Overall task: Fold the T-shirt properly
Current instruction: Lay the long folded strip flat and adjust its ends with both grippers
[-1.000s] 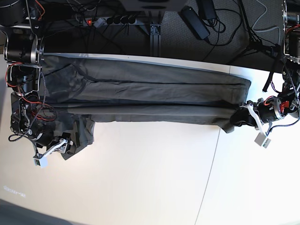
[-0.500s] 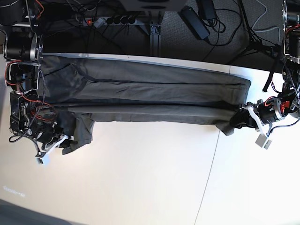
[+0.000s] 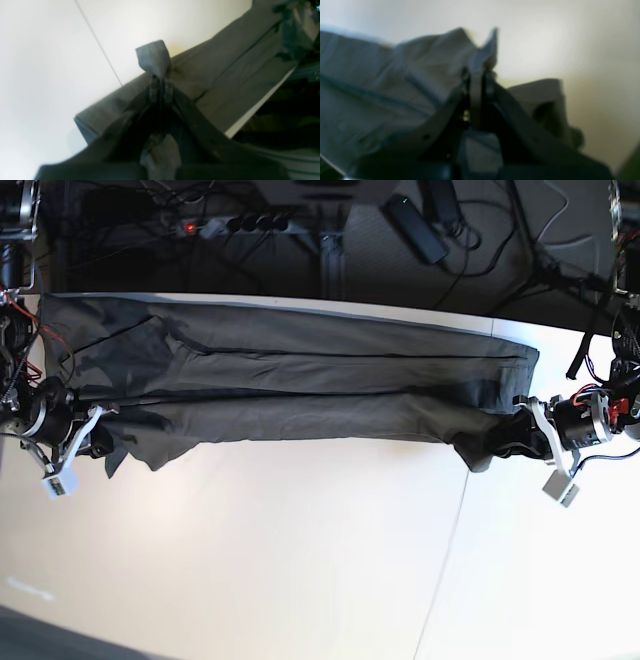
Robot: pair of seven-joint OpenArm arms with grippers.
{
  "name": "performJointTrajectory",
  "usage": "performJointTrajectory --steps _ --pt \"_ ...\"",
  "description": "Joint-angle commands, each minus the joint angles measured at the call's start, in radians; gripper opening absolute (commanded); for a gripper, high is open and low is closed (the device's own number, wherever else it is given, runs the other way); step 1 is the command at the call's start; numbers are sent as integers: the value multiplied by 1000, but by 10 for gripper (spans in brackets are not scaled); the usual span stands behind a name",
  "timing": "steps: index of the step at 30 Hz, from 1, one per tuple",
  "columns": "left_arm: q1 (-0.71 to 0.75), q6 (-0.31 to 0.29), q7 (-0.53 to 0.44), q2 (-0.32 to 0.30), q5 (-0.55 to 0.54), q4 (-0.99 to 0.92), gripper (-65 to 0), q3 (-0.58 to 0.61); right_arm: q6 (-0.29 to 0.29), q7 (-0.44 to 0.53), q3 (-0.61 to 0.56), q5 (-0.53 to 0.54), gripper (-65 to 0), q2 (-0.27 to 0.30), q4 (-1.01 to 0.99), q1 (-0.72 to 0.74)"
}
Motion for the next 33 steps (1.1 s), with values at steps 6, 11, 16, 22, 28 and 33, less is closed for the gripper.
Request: performJointTrajectory --steps 6,11,16,22,28,33 --pt "14 -14 41 -19 -63 26 -650 -8 56 19 230 51 -650 52 203 -220" --pt "22 -14 74 -27 -102 26 -650 -8 56 18 347 80 -650 49 244 -355" --pt "22 -14 74 -50 -113 26 -650 -8 56 16 377 86 -650 44 245 -422" --pt "34 -14 27 -86 -81 26 -315 -8 55 42 377 49 -626 29 245 -430" --pt "62 -14 -37 -99 33 26 -237 -8 48 73 377 60 -241 6 246 -423" --pt "87 -14 -66 -99 108 26 -237 -27 49 72 382 124 -241 -23 264 -386"
